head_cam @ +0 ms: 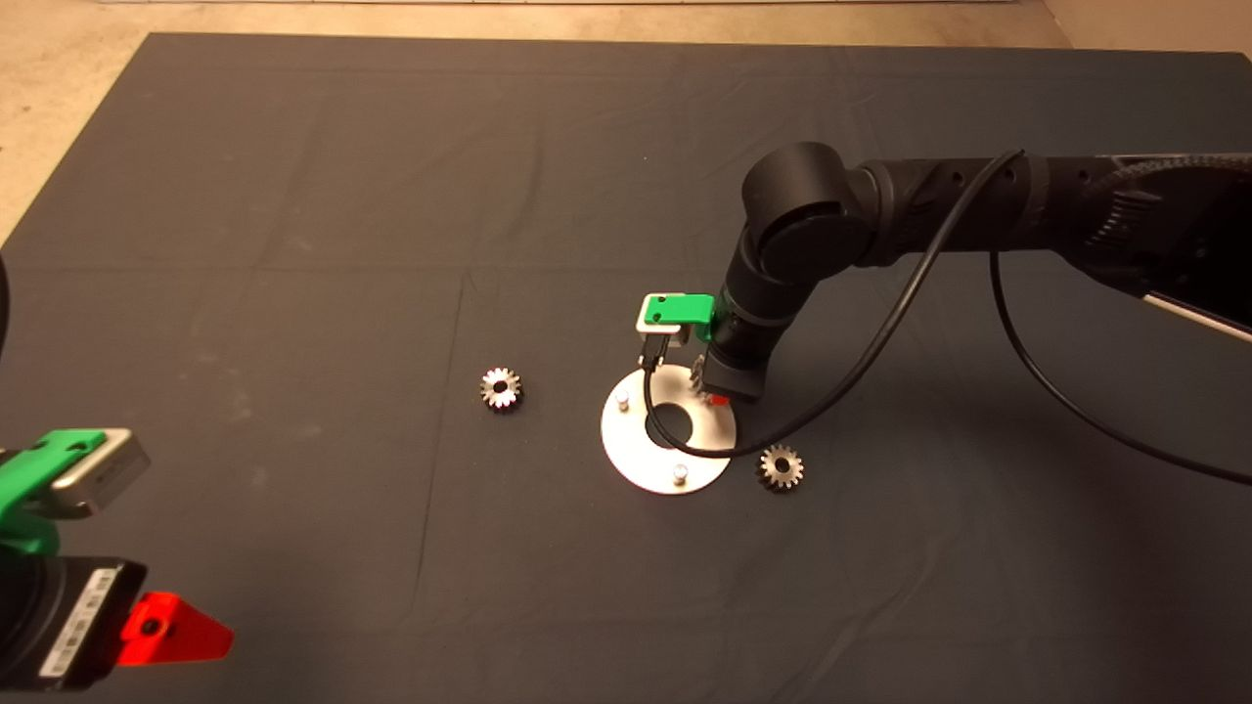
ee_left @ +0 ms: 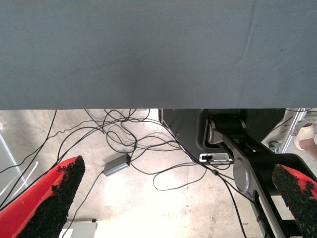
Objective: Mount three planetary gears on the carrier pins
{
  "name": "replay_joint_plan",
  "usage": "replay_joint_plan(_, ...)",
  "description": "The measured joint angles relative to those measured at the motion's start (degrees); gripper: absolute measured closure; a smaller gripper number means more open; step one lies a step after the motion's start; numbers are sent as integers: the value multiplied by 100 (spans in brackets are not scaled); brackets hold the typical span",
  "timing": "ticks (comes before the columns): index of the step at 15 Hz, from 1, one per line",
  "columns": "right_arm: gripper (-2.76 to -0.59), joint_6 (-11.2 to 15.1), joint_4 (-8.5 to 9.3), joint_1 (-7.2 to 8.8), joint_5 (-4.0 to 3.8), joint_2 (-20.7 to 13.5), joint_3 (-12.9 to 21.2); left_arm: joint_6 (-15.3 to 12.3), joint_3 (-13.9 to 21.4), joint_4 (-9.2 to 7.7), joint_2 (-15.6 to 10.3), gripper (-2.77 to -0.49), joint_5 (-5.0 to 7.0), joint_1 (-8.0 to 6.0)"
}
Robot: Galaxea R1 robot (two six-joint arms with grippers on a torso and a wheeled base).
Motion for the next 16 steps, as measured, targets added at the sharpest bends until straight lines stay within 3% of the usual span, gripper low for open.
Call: replay_joint_plan(16, -105, 0, 79, -1, 28, -35, 26, 4, 0, -2, 0, -275, -1, 0)
